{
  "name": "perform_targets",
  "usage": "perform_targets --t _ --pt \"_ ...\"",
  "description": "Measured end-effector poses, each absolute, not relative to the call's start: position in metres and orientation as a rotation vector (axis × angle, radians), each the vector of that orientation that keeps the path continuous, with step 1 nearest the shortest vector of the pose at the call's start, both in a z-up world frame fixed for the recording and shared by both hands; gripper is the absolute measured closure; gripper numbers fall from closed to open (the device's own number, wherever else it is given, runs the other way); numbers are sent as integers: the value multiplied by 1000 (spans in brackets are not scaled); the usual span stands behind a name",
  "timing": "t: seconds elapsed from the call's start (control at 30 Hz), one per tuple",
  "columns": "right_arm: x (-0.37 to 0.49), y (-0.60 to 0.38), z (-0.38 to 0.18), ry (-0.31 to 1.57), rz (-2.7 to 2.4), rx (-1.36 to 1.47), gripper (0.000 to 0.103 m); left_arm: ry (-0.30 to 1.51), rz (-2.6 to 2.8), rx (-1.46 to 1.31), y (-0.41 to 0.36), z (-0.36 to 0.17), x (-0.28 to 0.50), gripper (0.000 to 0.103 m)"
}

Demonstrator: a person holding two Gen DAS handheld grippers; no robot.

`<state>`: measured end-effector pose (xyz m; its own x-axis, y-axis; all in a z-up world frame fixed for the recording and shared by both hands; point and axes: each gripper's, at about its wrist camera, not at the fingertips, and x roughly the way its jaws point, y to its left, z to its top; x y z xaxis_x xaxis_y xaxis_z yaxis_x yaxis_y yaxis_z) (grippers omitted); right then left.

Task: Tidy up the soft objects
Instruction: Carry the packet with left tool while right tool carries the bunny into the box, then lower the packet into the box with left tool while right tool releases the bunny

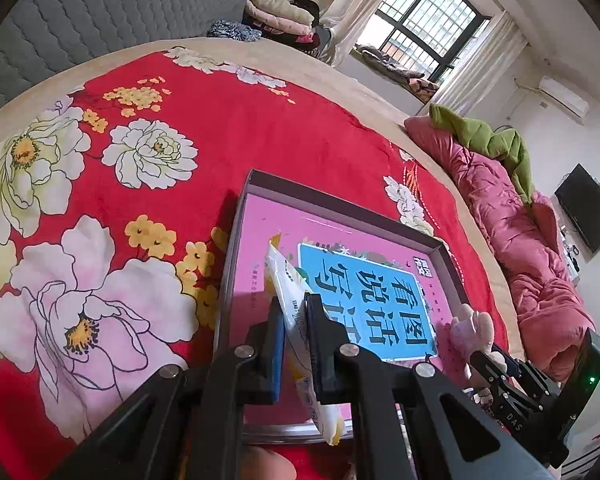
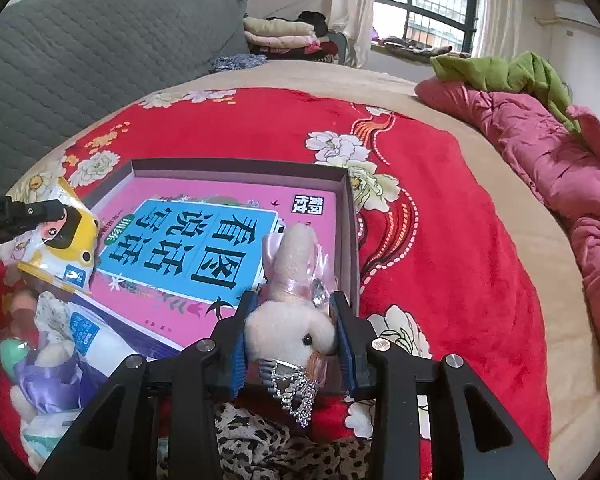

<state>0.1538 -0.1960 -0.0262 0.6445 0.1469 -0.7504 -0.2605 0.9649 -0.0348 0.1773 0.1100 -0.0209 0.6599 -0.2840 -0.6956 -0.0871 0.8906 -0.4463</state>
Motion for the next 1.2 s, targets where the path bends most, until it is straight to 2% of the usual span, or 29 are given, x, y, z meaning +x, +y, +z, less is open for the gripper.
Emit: perform_targets --t 0.5,0.7,0.93,1.2 --pt "162 -201 -33 868 241 -72 61 870 -105 -460 110 -27 180 92" --pt "161 -202 -29 859 276 -13 47 876 -97 -457 111 -28 181 91" --pt "155 -204 -17 805 271 -9 46 883 -108 -429 107 -30 182 90" --pt "158 -206 -25 836 218 -62 46 906 -121 -388 98 -35 184 89"
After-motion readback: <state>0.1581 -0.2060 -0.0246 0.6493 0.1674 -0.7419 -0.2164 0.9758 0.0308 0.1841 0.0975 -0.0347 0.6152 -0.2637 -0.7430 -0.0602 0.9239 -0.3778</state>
